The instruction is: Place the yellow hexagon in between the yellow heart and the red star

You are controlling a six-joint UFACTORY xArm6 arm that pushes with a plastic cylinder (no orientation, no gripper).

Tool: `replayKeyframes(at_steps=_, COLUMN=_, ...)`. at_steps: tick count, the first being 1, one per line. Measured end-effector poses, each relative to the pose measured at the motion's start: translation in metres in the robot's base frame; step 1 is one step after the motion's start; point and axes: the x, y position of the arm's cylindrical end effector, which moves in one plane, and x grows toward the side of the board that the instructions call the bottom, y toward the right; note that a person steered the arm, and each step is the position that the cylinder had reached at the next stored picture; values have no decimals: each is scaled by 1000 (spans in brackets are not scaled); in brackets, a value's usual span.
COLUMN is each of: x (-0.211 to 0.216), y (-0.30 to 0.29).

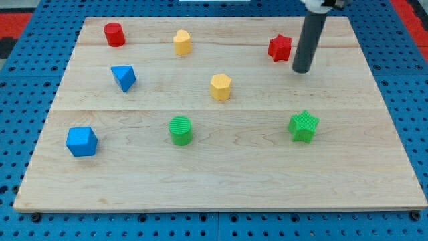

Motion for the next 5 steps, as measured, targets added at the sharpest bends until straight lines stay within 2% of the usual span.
replayKeyframes(at_steps=1, x=-52, y=-1)
replayKeyframes(at_steps=2, x=-57, y=-1)
replayKeyframes(at_steps=3, x=-12, y=-31)
replayKeyframes(at_steps=4, x=-12, y=-77)
replayKeyframes(at_steps=5, x=-11, y=-77)
